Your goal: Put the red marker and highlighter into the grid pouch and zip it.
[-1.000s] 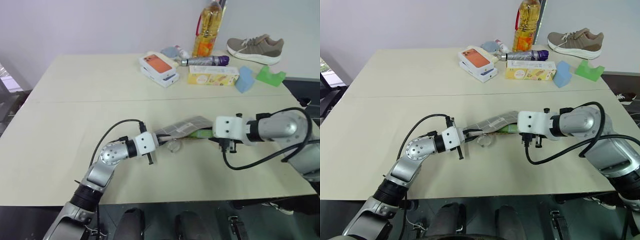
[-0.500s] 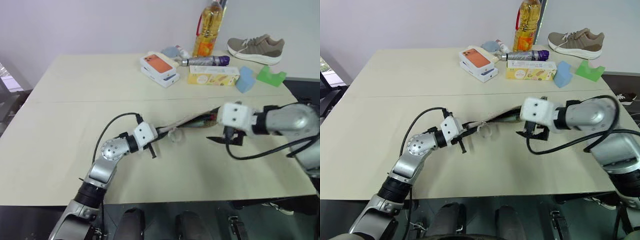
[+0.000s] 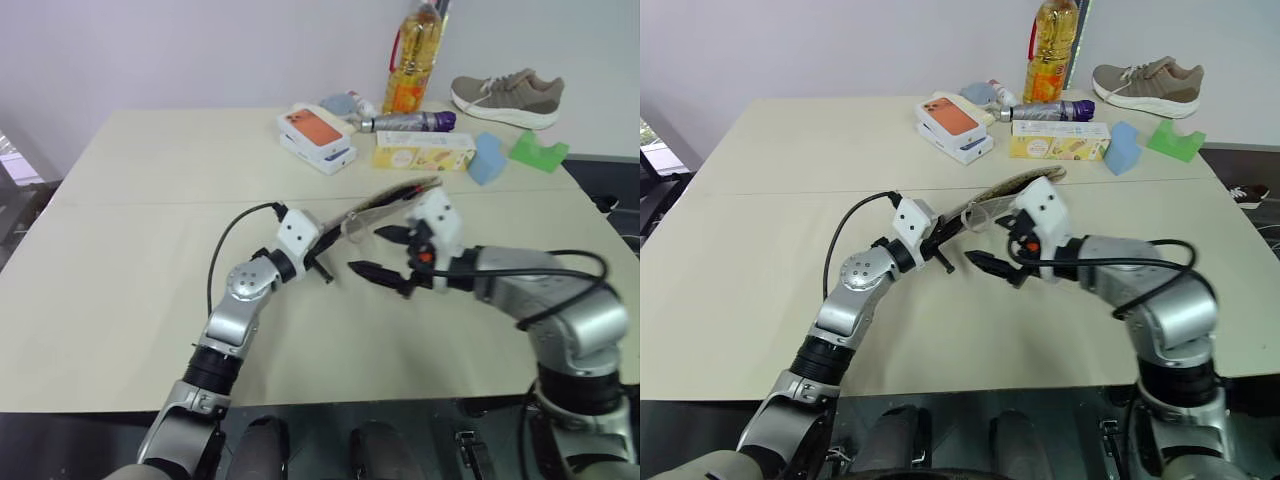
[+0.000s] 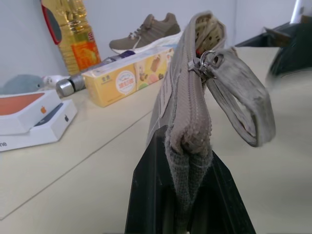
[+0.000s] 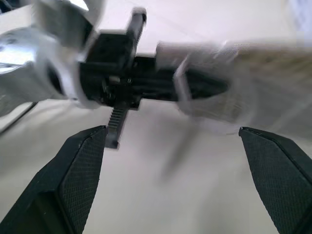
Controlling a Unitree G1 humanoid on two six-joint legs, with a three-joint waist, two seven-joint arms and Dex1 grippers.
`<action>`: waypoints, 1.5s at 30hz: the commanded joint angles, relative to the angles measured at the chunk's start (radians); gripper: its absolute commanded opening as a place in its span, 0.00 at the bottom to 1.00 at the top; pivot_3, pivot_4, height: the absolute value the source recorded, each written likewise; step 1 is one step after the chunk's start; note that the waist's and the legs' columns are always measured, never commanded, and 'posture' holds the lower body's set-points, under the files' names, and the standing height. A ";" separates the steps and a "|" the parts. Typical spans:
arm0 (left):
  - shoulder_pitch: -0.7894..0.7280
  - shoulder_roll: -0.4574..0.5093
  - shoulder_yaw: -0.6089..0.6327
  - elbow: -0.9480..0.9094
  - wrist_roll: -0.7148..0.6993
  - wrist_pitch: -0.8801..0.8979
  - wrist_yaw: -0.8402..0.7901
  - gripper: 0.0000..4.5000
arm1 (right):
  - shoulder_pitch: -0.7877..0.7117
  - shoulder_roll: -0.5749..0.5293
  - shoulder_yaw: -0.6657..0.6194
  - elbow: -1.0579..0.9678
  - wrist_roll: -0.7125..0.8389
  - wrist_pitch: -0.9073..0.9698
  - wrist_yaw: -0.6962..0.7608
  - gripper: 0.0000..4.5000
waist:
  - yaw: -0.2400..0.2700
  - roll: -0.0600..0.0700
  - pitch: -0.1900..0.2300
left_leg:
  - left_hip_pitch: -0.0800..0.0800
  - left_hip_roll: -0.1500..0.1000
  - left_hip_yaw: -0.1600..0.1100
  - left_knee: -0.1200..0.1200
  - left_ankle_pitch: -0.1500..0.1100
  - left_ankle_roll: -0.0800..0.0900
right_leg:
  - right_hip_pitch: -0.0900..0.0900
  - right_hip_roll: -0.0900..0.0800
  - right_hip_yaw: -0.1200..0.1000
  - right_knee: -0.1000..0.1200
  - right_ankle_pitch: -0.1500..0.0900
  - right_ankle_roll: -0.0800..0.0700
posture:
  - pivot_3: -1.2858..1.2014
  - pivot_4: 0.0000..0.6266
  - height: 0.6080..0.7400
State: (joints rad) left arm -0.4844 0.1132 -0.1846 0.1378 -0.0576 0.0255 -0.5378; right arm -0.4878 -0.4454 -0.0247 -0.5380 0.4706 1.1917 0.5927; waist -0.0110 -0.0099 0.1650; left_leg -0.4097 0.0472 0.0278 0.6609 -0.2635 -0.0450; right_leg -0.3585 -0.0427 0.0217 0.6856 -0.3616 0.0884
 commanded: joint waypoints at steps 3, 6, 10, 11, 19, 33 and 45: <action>-0.013 0.002 -0.015 -0.007 0.047 -0.053 0.037 0.00 | -0.050 0.078 0.025 -0.011 0.006 0.019 -0.111 0.99 | -0.001 0.000 0.000 | -0.001 0.000 0.000 0.000 0.000 0.000 | -0.001 0.000 0.000 -0.001 0.000 0.000 | 0.52 0.24 1.00; -0.009 -0.001 -0.020 -0.009 0.050 -0.060 0.037 0.00 | -0.059 0.107 0.025 0.009 0.003 0.012 -0.151 0.81 | -0.001 0.000 0.000 | -0.001 0.000 0.000 0.000 0.000 0.000 | -0.001 0.000 0.000 -0.001 0.000 0.000 | 0.52 0.24 1.00; -0.006 -0.001 -0.021 -0.014 0.048 -0.062 0.038 0.00 | -0.063 0.089 0.019 0.020 0.004 0.001 -0.165 0.36 | -0.002 0.000 0.000 | -0.001 0.000 0.000 0.000 0.000 0.001 | 0.000 0.000 0.000 -0.001 0.000 0.000 | 0.52 0.24 1.00; -0.005 -0.001 -0.021 -0.013 0.048 -0.063 0.037 0.00 | -0.066 0.082 0.017 0.024 0.003 -0.002 -0.166 0.24 | -0.002 0.000 0.000 | -0.001 0.000 0.000 0.000 0.000 0.001 | 0.000 0.000 0.000 -0.001 0.000 0.000 | 0.52 0.24 1.00; 0.013 0.051 -0.009 -0.014 0.060 -0.091 0.025 0.00 | -0.102 -0.059 -0.034 0.053 -0.015 -0.042 -0.152 0.01 | -0.003 0.000 0.000 | -0.001 0.000 0.000 0.000 0.000 0.001 | -0.001 0.000 0.000 -0.001 0.000 0.000 | 0.52 0.24 1.00; 0.098 0.190 0.005 -0.035 0.045 -0.165 -0.048 0.00 | -0.107 -0.403 -0.046 0.332 -0.173 -0.235 -0.091 0.01 | -0.004 -0.001 0.001 | 0.000 0.000 0.001 -0.003 -0.001 0.001 | -0.001 -0.002 0.001 -0.003 0.000 0.000 | 0.52 0.24 1.00; 0.207 0.254 0.051 -0.181 -0.079 -0.008 -0.127 0.67 | 0.111 -0.504 -0.059 0.180 -0.078 -0.315 0.183 0.53 | -0.002 -0.001 0.001 | 0.000 0.001 0.001 -0.006 -0.001 0.001 | -0.001 -0.002 0.001 -0.005 0.000 0.000 | 0.52 0.24 1.00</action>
State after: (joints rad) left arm -0.2858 0.3603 -0.1666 0.0169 -0.1027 -0.0051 -0.6621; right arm -0.3904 -0.9314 -0.0465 -0.3066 0.3749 0.9063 0.7430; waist -0.0133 -0.0109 0.1659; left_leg -0.4099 0.0482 0.0292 0.6549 -0.2641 -0.0441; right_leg -0.3599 -0.0446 0.0227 0.6806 -0.3616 0.0886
